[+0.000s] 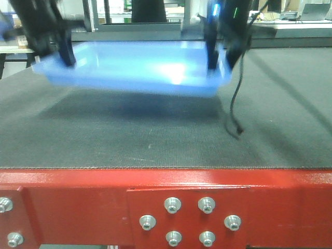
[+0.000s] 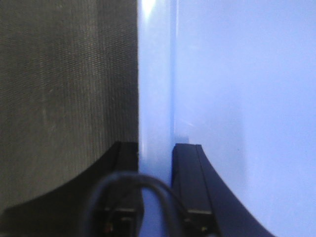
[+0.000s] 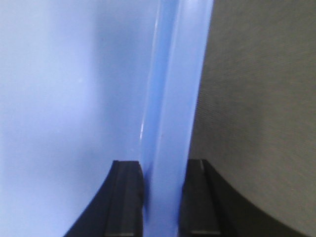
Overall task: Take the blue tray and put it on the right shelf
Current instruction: 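Lift the blue tray with both grippers above the table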
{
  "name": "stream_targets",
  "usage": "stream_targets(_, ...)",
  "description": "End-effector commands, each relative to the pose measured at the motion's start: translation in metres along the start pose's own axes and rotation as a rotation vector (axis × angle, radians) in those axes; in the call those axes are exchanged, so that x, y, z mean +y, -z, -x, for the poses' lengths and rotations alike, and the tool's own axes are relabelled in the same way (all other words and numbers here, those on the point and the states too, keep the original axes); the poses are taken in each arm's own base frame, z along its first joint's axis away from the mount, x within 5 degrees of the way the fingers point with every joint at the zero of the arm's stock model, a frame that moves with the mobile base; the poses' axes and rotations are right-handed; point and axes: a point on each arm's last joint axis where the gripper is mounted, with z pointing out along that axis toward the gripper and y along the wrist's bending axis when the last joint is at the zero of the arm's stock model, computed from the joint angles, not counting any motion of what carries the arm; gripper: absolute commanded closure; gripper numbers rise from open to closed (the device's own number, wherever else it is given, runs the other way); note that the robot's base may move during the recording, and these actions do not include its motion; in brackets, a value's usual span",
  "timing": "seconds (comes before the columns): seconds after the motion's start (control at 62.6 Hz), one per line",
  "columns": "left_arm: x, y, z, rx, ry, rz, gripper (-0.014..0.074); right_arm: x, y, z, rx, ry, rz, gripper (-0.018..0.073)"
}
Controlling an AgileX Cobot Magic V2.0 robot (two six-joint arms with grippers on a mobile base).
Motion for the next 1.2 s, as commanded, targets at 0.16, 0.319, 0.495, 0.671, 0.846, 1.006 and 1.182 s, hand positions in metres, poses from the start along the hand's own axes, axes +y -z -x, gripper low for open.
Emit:
stream_targets(0.16,-0.013,0.111,-0.005,-0.114,-0.026,-0.012,0.0639,-0.013,0.123,0.005,-0.232,0.094,0.028,0.0503)
stream_targets(0.319,-0.015,0.137,-0.028,-0.126,-0.009,-0.018,0.0639,-0.025,0.142,-0.018,-0.245,0.109,0.016,0.0503)
stream_targets(0.495,-0.022,0.146,-0.058,-0.131,-0.015,-0.031,0.0638,-0.037,0.147,-0.05,-0.261,0.122,0.033,0.0503)
stream_targets(0.671,-0.036,0.141,-0.095,-0.103,-0.026,-0.056,0.0638,-0.052,0.145,-0.089,-0.227,0.132,0.029,0.0503)
stream_targets(0.846,-0.053,0.135,-0.123,-0.058,-0.051,-0.088,0.0638,-0.064,0.153,-0.116,-0.205,0.134,0.022,0.0503)
stream_targets(1.006,-0.073,0.145,-0.132,-0.062,-0.108,-0.13,0.0638,-0.071,0.184,-0.13,-0.258,0.117,0.053,0.0503)
stream_targets(1.182,-0.087,0.171,-0.144,-0.096,-0.121,-0.176,0.0638,-0.079,0.226,-0.146,-0.344,0.09,0.11,0.0503)
